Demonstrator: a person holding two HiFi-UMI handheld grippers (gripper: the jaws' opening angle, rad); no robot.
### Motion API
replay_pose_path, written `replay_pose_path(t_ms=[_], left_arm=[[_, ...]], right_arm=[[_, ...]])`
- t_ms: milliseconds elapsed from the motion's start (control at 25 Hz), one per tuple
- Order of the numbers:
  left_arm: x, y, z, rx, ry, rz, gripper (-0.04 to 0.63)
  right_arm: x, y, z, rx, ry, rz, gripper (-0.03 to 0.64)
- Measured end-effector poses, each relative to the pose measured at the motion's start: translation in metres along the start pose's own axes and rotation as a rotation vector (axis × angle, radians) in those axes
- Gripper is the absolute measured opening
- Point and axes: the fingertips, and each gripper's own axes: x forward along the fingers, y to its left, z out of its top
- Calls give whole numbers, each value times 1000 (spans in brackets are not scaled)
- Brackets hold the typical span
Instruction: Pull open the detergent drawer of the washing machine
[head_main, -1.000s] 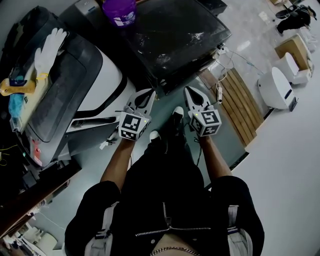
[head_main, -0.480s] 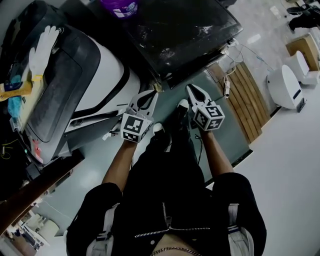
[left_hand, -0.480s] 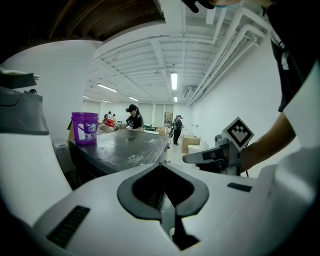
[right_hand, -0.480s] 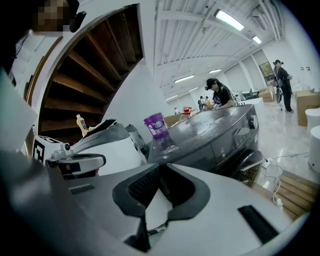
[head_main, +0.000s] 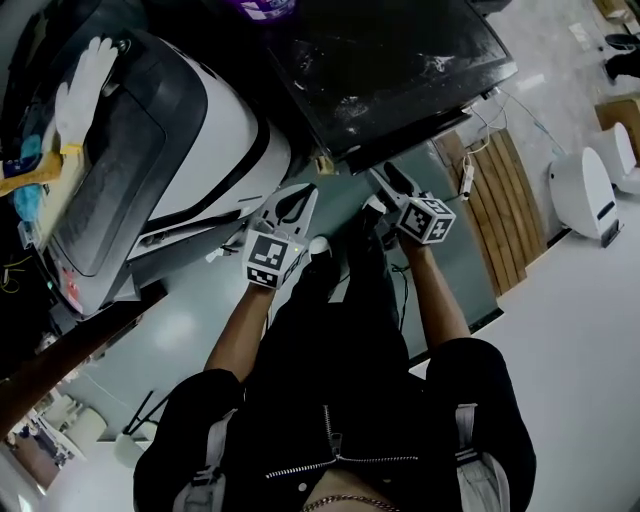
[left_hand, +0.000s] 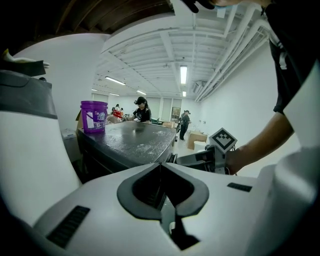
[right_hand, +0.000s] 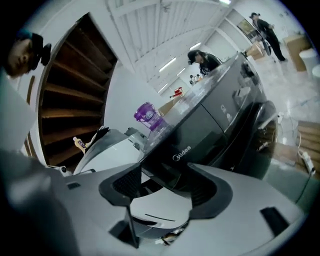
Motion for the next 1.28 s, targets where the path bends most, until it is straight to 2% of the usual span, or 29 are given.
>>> replay_pose_path(t_ms=[120, 280, 440, 840, 1040, 1280], left_arm=[[-1, 6, -11, -22, 26, 22, 21], [1, 12, -21, -42, 56, 45, 21], [4, 16, -30, -63, 76, 63, 21], [1, 20, -50, -104, 119, 101, 21], [-3, 24, -58, -123, 134, 113, 21], [-6, 26, -62, -129, 140, 121, 21]], right_arm=[[8, -9, 2, 131, -20, 73, 291], [18, -19, 5, 361, -59, 206, 305], [27, -36, 4, 497, -103, 282, 360], [49, -57, 29, 606, -221, 388, 393], [55, -57, 39, 642, -259, 475, 399], [57, -62, 48, 680, -286, 518, 416]])
